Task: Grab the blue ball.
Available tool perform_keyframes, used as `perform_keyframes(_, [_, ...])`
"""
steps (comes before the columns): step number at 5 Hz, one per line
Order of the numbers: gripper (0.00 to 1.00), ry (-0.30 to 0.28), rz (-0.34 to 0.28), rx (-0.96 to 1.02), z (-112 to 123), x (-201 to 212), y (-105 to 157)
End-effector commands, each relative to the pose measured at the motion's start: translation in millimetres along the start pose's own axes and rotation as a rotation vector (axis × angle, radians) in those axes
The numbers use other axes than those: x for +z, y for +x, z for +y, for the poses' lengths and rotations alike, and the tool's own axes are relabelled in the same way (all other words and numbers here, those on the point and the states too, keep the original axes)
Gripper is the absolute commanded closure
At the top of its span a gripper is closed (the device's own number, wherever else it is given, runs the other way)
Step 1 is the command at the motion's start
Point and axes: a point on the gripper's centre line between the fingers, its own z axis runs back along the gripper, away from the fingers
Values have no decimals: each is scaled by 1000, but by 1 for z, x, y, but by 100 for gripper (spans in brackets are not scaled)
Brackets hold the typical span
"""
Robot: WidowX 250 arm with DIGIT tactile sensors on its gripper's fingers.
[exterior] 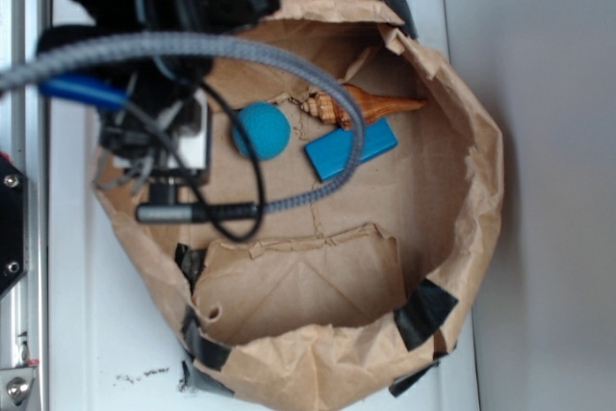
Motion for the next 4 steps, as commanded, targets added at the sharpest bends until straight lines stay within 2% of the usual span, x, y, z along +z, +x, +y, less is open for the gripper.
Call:
perform_keyframes(1, [0, 21, -47, 21, 6, 13, 4])
perform_keyframes(2, [0, 24, -114, 65, 7, -38, 9])
perform_keyframes(3, [0, 61, -115, 32, -3, -89, 16])
perform_keyframes(4, [0, 48, -78, -2, -5, -130, 13])
